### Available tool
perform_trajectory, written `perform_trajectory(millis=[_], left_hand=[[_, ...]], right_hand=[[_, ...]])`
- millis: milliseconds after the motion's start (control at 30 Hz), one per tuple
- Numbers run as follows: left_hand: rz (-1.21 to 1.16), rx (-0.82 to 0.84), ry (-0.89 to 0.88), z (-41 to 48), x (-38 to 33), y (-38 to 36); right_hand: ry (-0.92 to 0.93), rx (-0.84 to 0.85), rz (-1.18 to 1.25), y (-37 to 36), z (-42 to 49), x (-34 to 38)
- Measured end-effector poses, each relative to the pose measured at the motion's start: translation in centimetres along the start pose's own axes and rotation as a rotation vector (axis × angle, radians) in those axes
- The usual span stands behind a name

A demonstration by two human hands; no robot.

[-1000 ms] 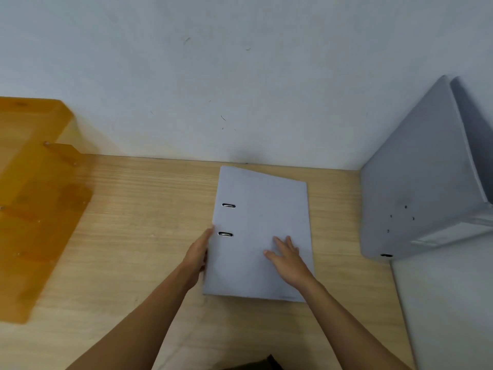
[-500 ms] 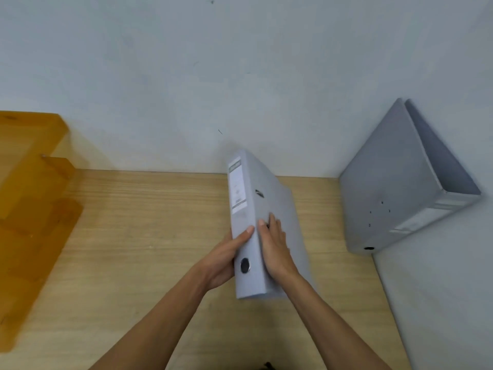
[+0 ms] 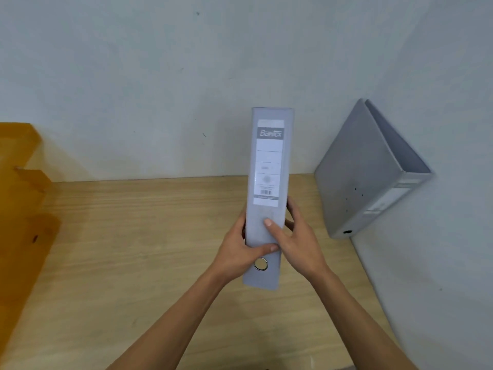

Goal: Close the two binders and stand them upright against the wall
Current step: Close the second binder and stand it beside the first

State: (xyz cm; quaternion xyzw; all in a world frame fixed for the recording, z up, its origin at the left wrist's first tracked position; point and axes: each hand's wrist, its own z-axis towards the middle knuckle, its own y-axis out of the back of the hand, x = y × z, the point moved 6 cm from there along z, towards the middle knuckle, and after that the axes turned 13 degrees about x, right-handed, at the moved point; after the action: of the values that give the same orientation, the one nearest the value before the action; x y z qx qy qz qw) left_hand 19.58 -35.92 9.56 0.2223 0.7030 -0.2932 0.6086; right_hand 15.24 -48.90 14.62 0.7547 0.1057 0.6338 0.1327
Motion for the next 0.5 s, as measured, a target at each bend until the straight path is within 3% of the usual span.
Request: perform_trajectory(millis=[267, 500], left_hand=[[0.219, 0.094, -0.056, 2.1, -2.0, -4.7], [0.422, 0.047, -0.094, 3.6, 0.1, -7.3]], right_hand=[[-0.007, -0.059, 0.038, 5.8, -0.7, -0.2], [-0.032, -0.008, 0.014, 8.4, -1.6, -4.9]])
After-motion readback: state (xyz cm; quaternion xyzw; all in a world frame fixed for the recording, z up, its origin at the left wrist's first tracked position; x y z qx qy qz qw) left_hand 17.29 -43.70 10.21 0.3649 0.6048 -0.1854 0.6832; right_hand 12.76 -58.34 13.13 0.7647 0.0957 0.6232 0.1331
